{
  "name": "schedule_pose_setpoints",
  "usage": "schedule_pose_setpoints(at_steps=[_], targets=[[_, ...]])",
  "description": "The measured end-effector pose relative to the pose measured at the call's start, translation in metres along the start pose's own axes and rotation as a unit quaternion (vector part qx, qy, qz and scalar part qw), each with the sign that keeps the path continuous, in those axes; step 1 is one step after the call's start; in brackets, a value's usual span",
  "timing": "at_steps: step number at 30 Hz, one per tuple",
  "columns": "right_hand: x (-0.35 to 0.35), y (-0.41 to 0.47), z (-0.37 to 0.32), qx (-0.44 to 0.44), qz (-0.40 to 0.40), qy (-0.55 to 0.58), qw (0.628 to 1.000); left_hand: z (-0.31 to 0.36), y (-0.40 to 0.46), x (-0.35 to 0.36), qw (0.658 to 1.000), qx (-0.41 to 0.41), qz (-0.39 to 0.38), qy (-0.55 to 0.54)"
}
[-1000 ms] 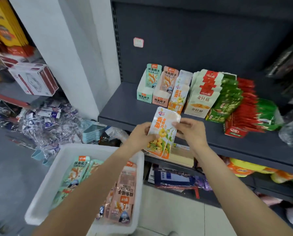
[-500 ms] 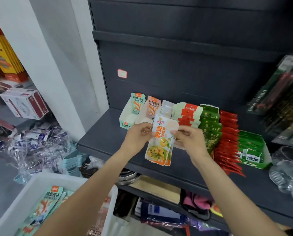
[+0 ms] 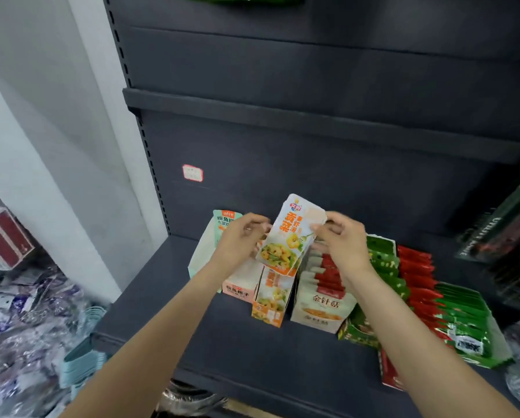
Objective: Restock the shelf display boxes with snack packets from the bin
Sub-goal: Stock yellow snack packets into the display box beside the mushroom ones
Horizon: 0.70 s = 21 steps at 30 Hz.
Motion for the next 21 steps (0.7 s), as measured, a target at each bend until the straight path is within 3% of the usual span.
schedule_pose_setpoints(at_steps=[2,6,11,15,21], targets=[[-0.003,0.012,-0.002,0.005,0.02,0.037,0.999,-0.016,0.012,0.004,0.999,-0.003,-0.021,0.043],[-0.011,0.032,-0.007,-0.004,0.052,0.072,0.996,-0.041,0.025,0.026,0.97,0.009,-0.142,0.196],[-0.015,0.052,-0.006,-0.002,0.071,0.066,0.995,-0.06,0.03,0.047,0.928,-0.006,-0.271,0.255],[-0.012,0.06,-0.004,-0.006,0.078,0.069,0.995,-0.062,0.034,0.047,0.924,0.023,-0.263,0.275],[-0.002,0.065,-0.003,-0.007,0.067,0.092,0.993,-0.061,0.026,0.032,0.963,-0.011,-0.233,0.134]])
Point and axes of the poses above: each hand's wrist, its own y-axis towards the middle knuckle, its own x-axis out of the palm, z = x × y, the point moved 5 cm from there along y, towards the middle knuckle, and after that the axes turned 10 degrees about x, right-handed, at the moved point
